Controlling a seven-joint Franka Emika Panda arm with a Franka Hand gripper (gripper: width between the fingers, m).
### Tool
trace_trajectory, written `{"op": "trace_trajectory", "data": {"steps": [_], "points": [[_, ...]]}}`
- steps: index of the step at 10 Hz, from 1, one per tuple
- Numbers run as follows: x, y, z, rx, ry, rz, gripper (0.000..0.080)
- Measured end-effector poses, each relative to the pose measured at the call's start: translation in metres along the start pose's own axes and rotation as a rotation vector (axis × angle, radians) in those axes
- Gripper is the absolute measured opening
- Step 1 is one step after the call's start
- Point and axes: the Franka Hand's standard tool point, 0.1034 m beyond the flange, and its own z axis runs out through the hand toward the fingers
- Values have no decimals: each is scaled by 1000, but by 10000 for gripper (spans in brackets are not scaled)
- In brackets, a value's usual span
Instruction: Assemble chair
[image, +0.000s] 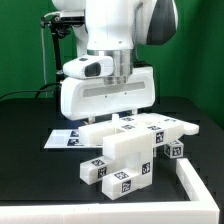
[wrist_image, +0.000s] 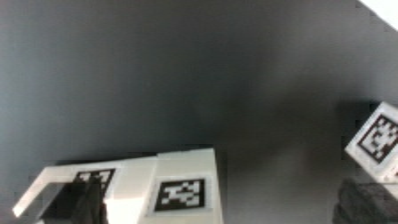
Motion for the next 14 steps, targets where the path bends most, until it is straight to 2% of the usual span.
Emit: {"op": "trace_trajectory", "data": {"steps": [2,5,7,9,12,14], "points": [[14,0,-5,3,10,21,649],[34,10,-8,-11,32,29,649],[44,16,-7,-20,39,41,649],[59,14,-3,-33,43,77,649],[70,16,-3,-31,45,131,649],[77,11,-3,-17,22,191,649]]}}
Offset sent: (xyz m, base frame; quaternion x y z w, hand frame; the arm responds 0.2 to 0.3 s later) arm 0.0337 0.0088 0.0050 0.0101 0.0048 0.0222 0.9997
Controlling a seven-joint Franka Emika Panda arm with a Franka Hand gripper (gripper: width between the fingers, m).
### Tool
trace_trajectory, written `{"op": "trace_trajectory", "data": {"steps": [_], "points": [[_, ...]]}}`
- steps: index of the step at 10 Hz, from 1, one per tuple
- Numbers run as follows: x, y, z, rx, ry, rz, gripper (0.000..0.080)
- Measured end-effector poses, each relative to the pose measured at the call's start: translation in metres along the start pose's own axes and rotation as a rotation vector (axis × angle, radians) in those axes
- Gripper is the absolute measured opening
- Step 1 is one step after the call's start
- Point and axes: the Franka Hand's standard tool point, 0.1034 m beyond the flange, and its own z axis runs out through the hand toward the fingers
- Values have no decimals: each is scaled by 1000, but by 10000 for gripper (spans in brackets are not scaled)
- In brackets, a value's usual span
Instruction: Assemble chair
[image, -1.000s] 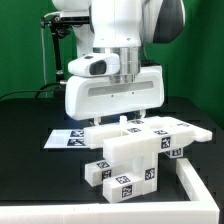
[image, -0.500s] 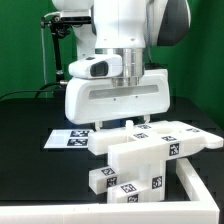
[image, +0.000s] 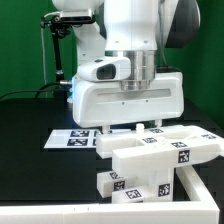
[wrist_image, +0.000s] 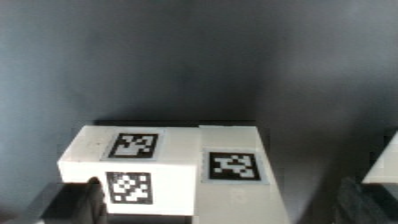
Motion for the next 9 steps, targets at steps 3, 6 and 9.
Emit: {"op": "trace_trajectory", "data": {"steps": [3,6,9], "points": [[0,0,0,3,-10,13,649],[-1,0,0,3,-11,15,649],[-26,-23,-17,45,-52,152,649]]}}
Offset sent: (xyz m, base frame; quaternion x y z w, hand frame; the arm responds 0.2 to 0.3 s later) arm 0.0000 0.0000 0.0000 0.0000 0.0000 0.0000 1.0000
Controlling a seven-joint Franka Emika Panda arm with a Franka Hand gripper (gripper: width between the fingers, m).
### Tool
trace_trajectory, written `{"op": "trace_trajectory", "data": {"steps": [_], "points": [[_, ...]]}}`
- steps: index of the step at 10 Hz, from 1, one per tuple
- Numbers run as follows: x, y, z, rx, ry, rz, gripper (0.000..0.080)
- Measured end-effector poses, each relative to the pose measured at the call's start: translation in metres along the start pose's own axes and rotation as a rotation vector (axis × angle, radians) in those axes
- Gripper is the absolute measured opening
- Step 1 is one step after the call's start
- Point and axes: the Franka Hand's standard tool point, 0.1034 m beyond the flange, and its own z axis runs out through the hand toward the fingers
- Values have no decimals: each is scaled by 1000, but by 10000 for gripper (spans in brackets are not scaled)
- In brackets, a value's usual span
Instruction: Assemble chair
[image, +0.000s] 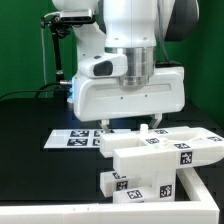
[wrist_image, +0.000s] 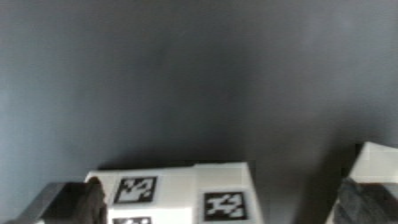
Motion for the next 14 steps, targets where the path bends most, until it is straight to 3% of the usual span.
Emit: {"op": "trace_trajectory", "data": {"steps": [1,2,6,8,11,14], "points": [[-5,-15,-3,7,-5,32,649],[-8,-19,-1,6,-10,25,649],[-10,-18,0,7,-14,57,649],[-25,-57,9,15,-47,164,649],[-28,-92,10,27,-54,233,649],[-30,-89,10,28,-79,231,649]]}}
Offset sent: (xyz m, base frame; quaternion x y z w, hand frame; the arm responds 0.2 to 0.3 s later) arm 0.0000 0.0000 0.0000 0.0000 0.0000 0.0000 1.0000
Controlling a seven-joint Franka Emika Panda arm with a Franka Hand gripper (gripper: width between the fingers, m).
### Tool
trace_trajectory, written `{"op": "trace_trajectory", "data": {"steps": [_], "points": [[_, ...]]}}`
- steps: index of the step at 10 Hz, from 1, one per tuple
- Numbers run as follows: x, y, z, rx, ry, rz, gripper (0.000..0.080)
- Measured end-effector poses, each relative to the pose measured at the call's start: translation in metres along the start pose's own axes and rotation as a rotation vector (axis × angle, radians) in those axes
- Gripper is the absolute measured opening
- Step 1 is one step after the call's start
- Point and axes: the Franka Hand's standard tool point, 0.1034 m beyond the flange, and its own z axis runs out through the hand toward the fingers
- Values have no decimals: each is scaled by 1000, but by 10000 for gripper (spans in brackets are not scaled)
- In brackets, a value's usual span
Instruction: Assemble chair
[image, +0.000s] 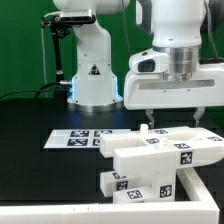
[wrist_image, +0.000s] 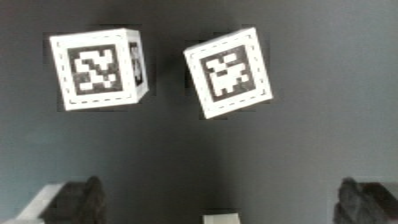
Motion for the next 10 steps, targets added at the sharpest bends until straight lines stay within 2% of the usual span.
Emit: {"op": "trace_trajectory", "data": {"steps": [2,3,5,6,10], "points": [[-1,1,1,-1,-4,2,649],[-9,1,7,-7,-43,27,649],[-21,-23,10,-11,-53,52,649],[-25,-31,11,-12,-54,52,649],[-24,-28,13,-16,-53,51,649]]}}
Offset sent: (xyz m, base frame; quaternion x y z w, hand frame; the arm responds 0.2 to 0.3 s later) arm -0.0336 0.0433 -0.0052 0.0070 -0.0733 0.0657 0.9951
